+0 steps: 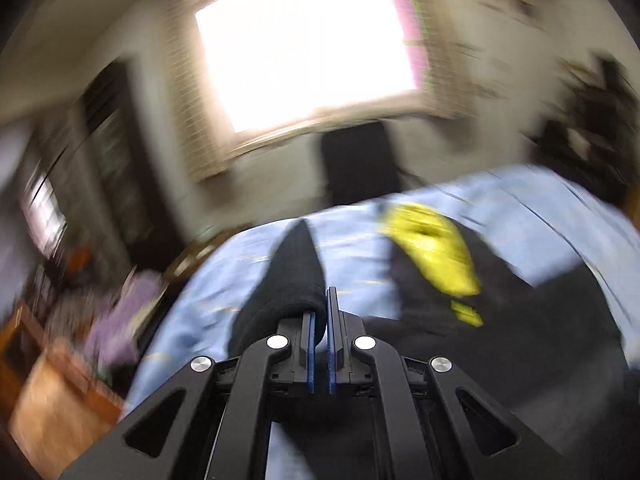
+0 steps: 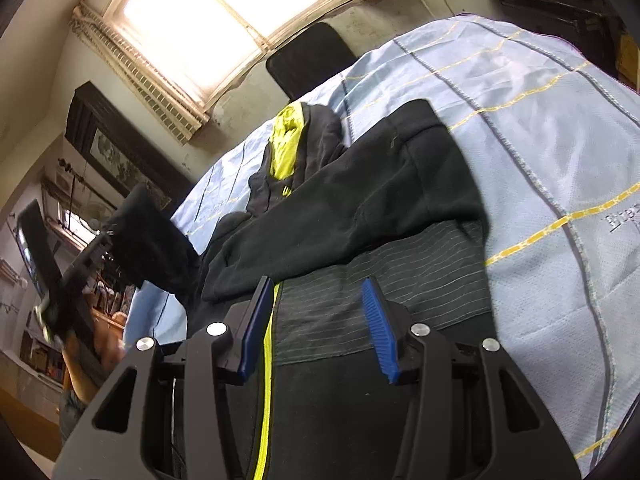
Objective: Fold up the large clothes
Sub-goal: 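Lay the held sleeve across the hoodie body and open the left gripper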
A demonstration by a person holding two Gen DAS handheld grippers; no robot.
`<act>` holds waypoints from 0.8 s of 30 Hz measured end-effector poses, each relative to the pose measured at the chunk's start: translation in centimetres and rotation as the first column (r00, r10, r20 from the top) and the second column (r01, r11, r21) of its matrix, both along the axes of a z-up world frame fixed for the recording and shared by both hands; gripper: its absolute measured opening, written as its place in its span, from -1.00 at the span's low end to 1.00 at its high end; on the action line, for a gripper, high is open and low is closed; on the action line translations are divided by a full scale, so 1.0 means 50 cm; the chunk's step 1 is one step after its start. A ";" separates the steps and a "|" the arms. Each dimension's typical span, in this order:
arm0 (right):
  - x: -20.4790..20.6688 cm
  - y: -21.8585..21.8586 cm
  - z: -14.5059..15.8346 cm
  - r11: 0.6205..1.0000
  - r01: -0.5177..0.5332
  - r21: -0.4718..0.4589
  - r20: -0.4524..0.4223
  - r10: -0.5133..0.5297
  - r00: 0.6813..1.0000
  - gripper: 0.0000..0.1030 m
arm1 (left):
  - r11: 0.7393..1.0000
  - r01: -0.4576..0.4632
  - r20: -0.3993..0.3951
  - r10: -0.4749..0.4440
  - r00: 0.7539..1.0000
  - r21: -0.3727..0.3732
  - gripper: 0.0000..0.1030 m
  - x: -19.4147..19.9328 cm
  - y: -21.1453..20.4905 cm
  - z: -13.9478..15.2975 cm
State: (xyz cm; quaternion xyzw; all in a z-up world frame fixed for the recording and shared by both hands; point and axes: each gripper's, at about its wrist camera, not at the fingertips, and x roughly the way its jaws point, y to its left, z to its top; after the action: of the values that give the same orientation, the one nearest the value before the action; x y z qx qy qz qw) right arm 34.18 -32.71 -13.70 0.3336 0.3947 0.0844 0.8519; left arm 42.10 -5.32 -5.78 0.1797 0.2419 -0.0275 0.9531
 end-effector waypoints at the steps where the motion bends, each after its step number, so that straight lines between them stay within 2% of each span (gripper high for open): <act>1: -0.001 -0.010 0.000 1.000 0.016 0.002 0.001 -0.016 1.000 -0.10 | 0.999 0.038 -0.016 -0.037 0.999 0.028 -0.90 -0.009 -0.032 -0.019; 3: -0.002 -0.021 -0.001 0.999 0.034 0.007 0.000 -0.034 0.999 -0.10 | 0.987 0.130 -0.084 -0.121 0.989 0.100 -0.85 -0.026 -0.115 -0.089; 5: -0.002 -0.035 -0.005 0.998 0.053 0.016 -0.008 -0.053 0.999 -0.09 | 0.976 0.165 -0.148 -0.144 0.978 0.144 -0.85 -0.026 -0.162 -0.151; 7: 0.000 -0.045 -0.010 0.998 0.066 0.023 -0.016 -0.065 0.998 -0.09 | 0.981 0.161 -0.205 -0.136 0.969 0.111 -0.77 -0.013 -0.167 -0.181; 9: 0.004 -0.052 -0.013 0.997 0.076 0.026 -0.024 -0.075 0.997 -0.09 | 0.987 0.150 -0.254 -0.133 0.958 0.051 -0.42 -0.001 -0.146 -0.185; 11: 0.007 -0.058 -0.019 0.996 0.079 0.040 -0.035 -0.078 0.996 -0.09 | 0.991 0.130 -0.246 -0.121 0.962 0.020 0.13 -0.007 -0.115 -0.172; 12: 0.008 -0.059 -0.022 0.996 0.077 0.046 -0.038 -0.076 0.996 -0.09 | 0.992 0.128 -0.234 -0.123 0.964 0.006 0.23 -0.015 -0.096 -0.159; 14: 0.009 -0.055 -0.026 0.996 0.067 0.054 -0.042 -0.064 0.997 -0.10 | 0.990 0.134 -0.212 -0.142 0.967 -0.051 0.54 -0.034 -0.057 -0.130; 15: 0.009 -0.051 -0.026 0.997 0.057 0.049 -0.040 -0.055 0.998 -0.10 | 0.990 0.127 -0.205 -0.138 0.969 -0.067 0.62 -0.040 -0.047 -0.123; 16: 0.011 -0.042 -0.025 0.998 0.041 0.037 -0.036 -0.039 0.999 -0.10 | 0.989 0.107 -0.188 -0.124 0.974 -0.098 0.70 -0.048 -0.012 -0.109; 18: 0.016 -0.022 -0.021 1.000 0.000 0.010 -0.024 0.000 1.000 -0.10 | 0.989 0.060 -0.158 -0.081 0.984 -0.133 0.72 -0.058 0.034 -0.086; 19: 0.015 -0.013 -0.019 1.000 -0.016 0.001 -0.019 0.016 1.000 -0.10 | 0.989 0.022 -0.141 -0.043 0.989 -0.149 0.75 -0.058 0.063 -0.075; 20: 0.014 -0.001 -0.015 0.999 -0.037 -0.012 -0.009 0.037 0.999 -0.10 | 0.983 -0.054 -0.128 0.031 0.991 -0.175 0.76 -0.045 0.107 -0.067; 22: 0.014 0.035 -0.002 0.994 -0.083 -0.066 0.019 0.084 0.996 -0.09 | 0.965 -0.157 -0.153 0.126 0.980 -0.211 0.76 -0.013 0.164 -0.064; 24: 0.015 0.075 0.015 0.984 -0.132 -0.123 0.039 0.138 0.990 -0.09 | 0.938 -0.246 -0.235 0.189 0.953 -0.245 0.76 0.040 0.217 -0.085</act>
State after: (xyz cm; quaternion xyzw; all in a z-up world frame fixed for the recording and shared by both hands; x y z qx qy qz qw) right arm 34.94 -28.97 -12.97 0.2522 0.4005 0.1260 0.8718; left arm 44.12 5.54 -10.03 0.0155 0.3524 0.0273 0.9353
